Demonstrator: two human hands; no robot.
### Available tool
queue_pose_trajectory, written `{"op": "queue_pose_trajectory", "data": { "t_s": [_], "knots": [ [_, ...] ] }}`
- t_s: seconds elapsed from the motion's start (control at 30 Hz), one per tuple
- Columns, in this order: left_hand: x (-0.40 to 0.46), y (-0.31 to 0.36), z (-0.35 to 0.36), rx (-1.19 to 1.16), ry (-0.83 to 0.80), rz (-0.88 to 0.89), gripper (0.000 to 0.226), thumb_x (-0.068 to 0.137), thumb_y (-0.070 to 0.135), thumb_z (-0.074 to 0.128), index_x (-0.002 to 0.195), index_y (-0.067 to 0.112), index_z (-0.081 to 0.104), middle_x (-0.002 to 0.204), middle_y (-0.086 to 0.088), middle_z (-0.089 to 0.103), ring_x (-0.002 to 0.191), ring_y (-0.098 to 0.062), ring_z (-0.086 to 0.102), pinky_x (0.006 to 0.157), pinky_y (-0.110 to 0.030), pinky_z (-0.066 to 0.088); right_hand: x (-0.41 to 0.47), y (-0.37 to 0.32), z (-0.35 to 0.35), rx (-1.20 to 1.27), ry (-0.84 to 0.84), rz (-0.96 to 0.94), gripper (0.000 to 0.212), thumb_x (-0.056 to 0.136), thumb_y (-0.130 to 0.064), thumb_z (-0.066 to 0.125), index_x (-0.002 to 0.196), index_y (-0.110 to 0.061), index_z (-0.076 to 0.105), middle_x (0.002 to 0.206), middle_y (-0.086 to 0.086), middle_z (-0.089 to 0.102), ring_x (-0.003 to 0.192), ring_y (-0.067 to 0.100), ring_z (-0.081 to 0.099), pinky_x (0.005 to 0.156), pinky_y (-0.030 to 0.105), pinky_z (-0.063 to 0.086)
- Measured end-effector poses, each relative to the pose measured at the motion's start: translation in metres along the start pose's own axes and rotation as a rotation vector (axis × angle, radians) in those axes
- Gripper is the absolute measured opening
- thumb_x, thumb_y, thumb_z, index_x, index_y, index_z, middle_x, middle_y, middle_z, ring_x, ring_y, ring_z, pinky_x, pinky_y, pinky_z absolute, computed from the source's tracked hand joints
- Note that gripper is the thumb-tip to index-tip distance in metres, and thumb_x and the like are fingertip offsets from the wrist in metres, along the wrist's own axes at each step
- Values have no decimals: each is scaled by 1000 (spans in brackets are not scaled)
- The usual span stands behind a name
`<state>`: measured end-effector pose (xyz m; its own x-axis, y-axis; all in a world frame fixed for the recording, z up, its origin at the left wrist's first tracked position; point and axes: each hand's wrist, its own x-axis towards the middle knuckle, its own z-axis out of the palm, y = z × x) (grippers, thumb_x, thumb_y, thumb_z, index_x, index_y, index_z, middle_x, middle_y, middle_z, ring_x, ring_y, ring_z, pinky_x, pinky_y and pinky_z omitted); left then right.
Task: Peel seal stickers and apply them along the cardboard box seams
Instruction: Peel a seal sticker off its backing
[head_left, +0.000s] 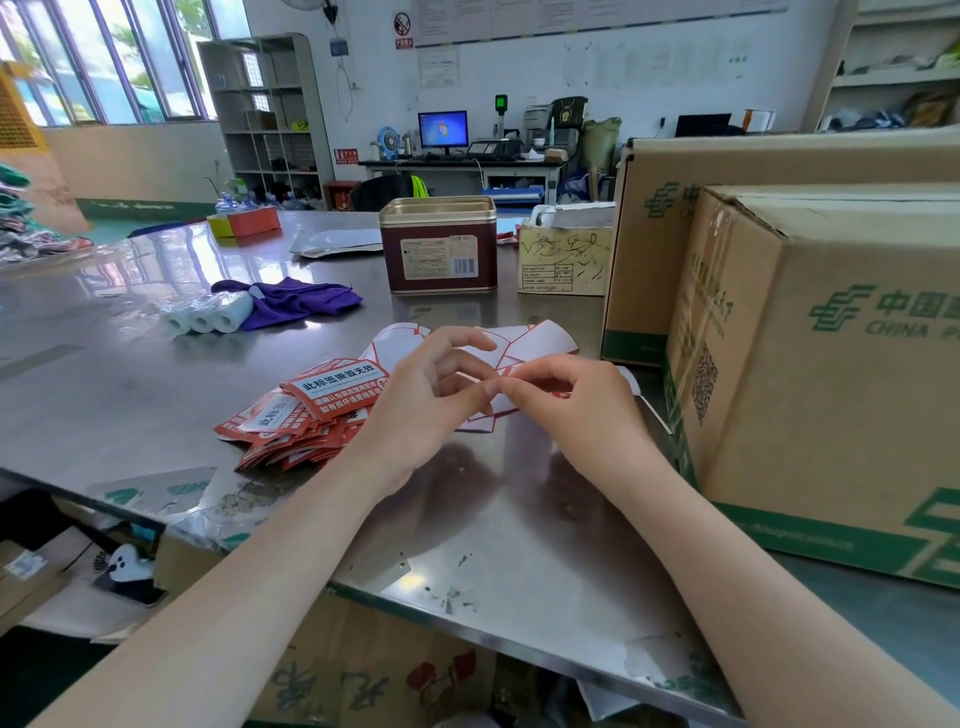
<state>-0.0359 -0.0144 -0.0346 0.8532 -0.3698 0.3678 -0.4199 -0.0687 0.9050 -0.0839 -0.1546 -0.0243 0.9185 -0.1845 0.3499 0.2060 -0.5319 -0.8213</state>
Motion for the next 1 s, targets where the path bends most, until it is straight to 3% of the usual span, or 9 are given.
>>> {"op": "queue_pose_trajectory", "data": {
  "t_s": [0.1, 0.3, 0.57, 0.67, 0.77, 0.87, 1.0],
  "knots": [
    [-1, 0, 0, -24, -13, 4, 19, 82, 4, 66, 90, 17, 55, 81, -3, 66, 67, -16, 59, 72, -30, 50, 1, 2, 0, -4, 12, 9, 13, 85, -23, 66, 92, -14, 73, 84, -5, 67, 85, 10, 62, 76, 20, 47],
    [-1, -1, 1, 24, -14, 12, 17, 82, 1, 66, 78, 12, 54, 78, 2, 63, 59, -12, 58, 64, -22, 50, 2, 3, 1, -42, 29, 11, 14, 88, -22, 61, 93, -15, 72, 83, -7, 64, 82, 9, 57, 70, 16, 43],
    [-1, -2, 1, 138, -8, 36, 35, 86, 0, 61, 76, 33, 70, 74, 16, 68, 59, -7, 54, 62, -19, 48, 4, 4, 1, -75, 48, 43, 19, 92, -23, 55, 99, -13, 71, 87, -5, 62, 86, 11, 56, 78, 26, 48],
    [-1, -2, 2, 160, 11, 17, 36, 84, -2, 59, 77, 31, 71, 72, 16, 69, 61, -4, 60, 64, -18, 50, 5, 3, 1, -42, 49, 77, 20, 93, -24, 53, 99, -13, 69, 88, -3, 62, 88, 15, 57, 82, 32, 49],
    [-1, 0, 3, 149, 75, -17, 22, 83, 3, 62, 79, 22, 73, 74, 10, 70, 67, -3, 65, 68, -14, 51, 7, 4, 1, 43, 61, 142, 16, 94, -24, 51, 93, -16, 65, 85, -2, 63, 87, 17, 59, 84, 34, 52],
    [0, 1, 3, 114, 145, -43, 6, 82, 17, 69, 78, 18, 73, 72, 5, 71, 65, 0, 63, 66, -10, 49, 9, 6, 0, 166, 71, 190, 16, 95, -23, 49, 89, -16, 62, 80, -5, 62, 86, 15, 62, 76, 31, 55],
    [3, -2, 3, 106, 222, -75, 8, 76, 18, 76, 74, 11, 72, 67, 4, 68, 60, -2, 58, 63, -13, 46, 8, 5, 2, 271, 12, 226, 18, 98, -21, 43, 84, -21, 55, 85, -7, 61, 83, 8, 64, 62, 25, 55]
  ]
}}
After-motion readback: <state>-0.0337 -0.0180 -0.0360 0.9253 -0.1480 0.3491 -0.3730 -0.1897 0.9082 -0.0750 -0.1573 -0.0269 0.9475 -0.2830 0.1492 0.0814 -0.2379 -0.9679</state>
